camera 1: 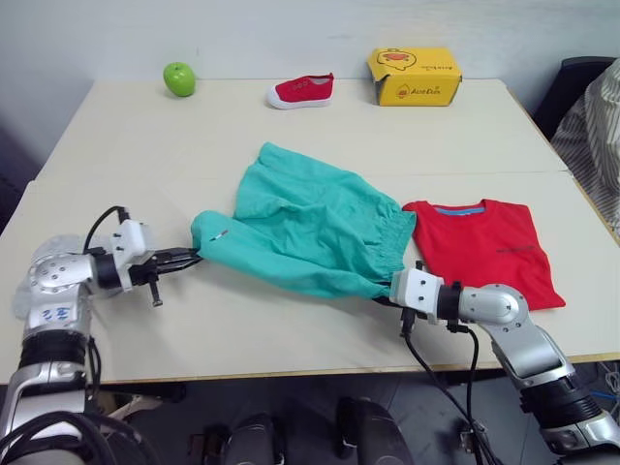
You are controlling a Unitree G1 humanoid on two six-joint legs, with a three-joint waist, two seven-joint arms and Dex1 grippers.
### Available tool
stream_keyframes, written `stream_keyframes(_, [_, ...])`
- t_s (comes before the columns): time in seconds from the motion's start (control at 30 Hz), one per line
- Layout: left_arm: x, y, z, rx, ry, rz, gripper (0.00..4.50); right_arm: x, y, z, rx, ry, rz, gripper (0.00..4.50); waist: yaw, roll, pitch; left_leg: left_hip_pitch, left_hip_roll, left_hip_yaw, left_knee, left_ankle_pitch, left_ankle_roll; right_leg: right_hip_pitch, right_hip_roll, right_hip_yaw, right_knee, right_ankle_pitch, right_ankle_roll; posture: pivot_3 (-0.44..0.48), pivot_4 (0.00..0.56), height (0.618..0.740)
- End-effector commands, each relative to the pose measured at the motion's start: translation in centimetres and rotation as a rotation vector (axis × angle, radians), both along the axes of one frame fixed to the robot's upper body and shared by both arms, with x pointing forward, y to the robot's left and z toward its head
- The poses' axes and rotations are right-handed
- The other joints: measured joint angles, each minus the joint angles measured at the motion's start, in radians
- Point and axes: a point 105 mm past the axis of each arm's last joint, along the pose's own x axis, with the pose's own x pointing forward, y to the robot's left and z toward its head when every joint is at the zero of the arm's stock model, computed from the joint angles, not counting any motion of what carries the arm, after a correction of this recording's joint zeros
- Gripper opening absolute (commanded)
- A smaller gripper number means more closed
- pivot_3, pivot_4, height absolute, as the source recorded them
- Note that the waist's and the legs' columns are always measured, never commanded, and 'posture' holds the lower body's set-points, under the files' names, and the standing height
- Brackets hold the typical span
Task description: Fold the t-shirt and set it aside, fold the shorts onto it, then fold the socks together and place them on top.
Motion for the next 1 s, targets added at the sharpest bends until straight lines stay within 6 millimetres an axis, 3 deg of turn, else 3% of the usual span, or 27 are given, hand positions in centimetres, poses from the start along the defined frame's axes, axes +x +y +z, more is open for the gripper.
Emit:
stream_keyframes(0.03, [-2.3, -0.8, 1.3, 0.031, -0.075, -0.035, 0.07, 0.0, -0.7, 0.9, 0.011, -0.050, 0.016, 0.00, 0.002, 0.000, 0.000, 0.000, 0.000, 0.000, 0.000, 0.000, 0.000, 0.000, -0.001, 0.001, 0.000, 0.000, 0.000, 0.000, 0.150, 0.740])
stream_keyframes(0.23, [-3.4, -0.6, 1.5, 0.058, -0.164, 0.072, 0.07, -0.4, -1.1, 0.1, -0.007, -0.029, 0.061, 0.00, 0.003, 0.000, 0.000, 0.000, 0.000, -0.001, 0.000, -0.001, 0.000, 0.000, -0.002, 0.004, -0.001, 0.000, 0.000, 0.000, 0.150, 0.740])
stream_keyframes(0.7, [-5.2, -0.1, 0.1, 0.239, -0.231, -0.014, 4.49, -0.3, -1.0, 0.0, 0.004, -0.019, 0.080, 0.00, 0.001, 0.000, 0.000, 0.001, 0.001, 0.001, -0.001, -0.002, -0.001, 0.000, -0.002, 0.004, 0.000, -0.001, -0.001, 0.000, 0.150, 0.740])
stream_keyframes(0.87, [-5.3, -2.0, -1.2, 0.342, -0.271, -0.158, 4.49, -0.4, -1.0, 0.0, 0.007, -0.013, 0.079, 0.00, 0.005, 0.000, 0.000, 0.002, 0.000, 0.000, -0.001, -0.002, -0.002, -0.001, -0.003, 0.004, -0.002, -0.001, -0.002, 0.000, 0.150, 0.740])
stream_keyframes(1.0, [-3.5, -2.2, -2.5, 0.472, -0.303, -0.176, 4.49, -0.4, -0.9, 0.0, 0.008, -0.011, 0.081, 0.00, 0.004, 0.000, 0.000, 0.002, 0.000, 0.000, -0.001, -0.002, -0.001, 0.000, -0.002, 0.003, -0.002, -0.001, -0.002, 0.000, 0.150, 0.740])
